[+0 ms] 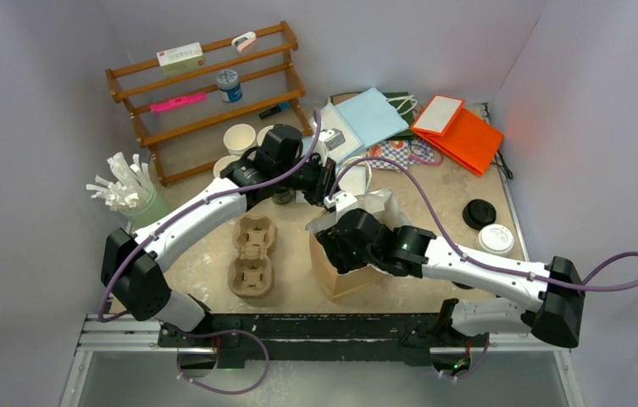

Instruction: Pack the takeout coffee

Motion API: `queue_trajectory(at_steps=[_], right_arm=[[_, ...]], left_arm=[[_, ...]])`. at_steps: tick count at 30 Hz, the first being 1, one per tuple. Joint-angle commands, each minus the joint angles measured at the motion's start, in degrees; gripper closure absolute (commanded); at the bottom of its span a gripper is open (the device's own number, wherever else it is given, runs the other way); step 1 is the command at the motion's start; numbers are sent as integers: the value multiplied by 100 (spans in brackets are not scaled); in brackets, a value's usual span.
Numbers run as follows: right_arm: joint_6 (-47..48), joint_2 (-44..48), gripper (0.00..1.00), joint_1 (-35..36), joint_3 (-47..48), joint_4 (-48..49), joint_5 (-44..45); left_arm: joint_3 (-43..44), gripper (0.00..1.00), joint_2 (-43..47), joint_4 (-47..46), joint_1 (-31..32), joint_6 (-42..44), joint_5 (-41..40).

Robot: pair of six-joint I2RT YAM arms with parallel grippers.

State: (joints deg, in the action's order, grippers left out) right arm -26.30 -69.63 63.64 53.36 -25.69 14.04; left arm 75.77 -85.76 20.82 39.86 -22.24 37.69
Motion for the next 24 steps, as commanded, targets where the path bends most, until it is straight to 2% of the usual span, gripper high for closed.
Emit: queue_trajectory(at_steps=[1,14,19,24], right_arm=[[-84,-372,54,79,-378,-1096,-682],[-478,-493,56,78,-627,-931,-894],[-624,-449,56,85,-680,-928,-877],[-675,-196,55,79,-624,-986,-711]], left_arm=[[150,100,186,-587,1,117,198],[-278,100,217,-869,-11,38,230],[-583,100,300,-1049,-11,-22,230],[-535,100,352,-982,-6,64,212]])
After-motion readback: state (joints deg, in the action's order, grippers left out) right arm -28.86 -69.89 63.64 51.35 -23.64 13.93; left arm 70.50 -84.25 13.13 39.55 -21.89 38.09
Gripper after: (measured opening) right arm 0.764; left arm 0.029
